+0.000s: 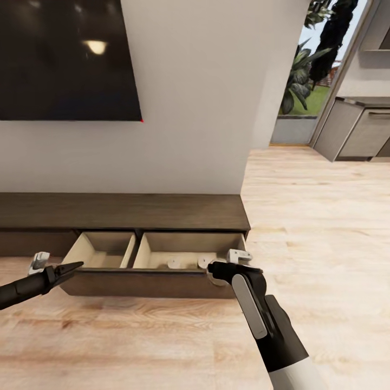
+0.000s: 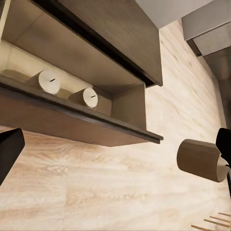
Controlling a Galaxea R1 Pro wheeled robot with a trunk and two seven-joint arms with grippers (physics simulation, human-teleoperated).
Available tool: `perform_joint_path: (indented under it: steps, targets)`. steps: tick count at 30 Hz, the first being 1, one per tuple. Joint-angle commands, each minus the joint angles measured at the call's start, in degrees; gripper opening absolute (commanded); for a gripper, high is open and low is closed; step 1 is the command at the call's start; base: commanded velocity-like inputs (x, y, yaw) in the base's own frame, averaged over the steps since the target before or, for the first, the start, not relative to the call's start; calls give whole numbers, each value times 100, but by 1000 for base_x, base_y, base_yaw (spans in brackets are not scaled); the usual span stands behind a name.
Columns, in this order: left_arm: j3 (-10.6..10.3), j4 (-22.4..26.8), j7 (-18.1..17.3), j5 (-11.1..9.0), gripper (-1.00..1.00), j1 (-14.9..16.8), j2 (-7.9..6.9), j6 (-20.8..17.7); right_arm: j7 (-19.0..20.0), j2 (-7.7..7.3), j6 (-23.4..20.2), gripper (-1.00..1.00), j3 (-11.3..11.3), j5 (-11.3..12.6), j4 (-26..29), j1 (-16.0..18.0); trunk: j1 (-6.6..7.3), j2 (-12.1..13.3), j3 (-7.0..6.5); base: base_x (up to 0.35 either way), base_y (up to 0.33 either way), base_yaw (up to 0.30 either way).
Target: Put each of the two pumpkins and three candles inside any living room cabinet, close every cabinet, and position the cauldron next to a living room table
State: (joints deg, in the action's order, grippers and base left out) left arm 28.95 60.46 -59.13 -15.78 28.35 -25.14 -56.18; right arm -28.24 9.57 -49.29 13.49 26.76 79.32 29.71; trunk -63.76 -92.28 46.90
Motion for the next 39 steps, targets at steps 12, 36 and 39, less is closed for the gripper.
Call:
perform_joint_path:
  steps: [12,36,39]
  targets:
    - [-1,0,-20,5,100,4,0,-25,-59,1,-5,-100,13,43,4,5,-2,-2,5,212,-133,0]
    - [39,1606,-693,56,100,-645,-17,-368,-59,43,18,-100,30,44,-158,0,-2,-2,5,77,-36,0]
    - [42,1608,-696,57,100,-646,-18,-365,-59,43,23,-100,30,46,-166,0,-2,-2,5,180,0,0]
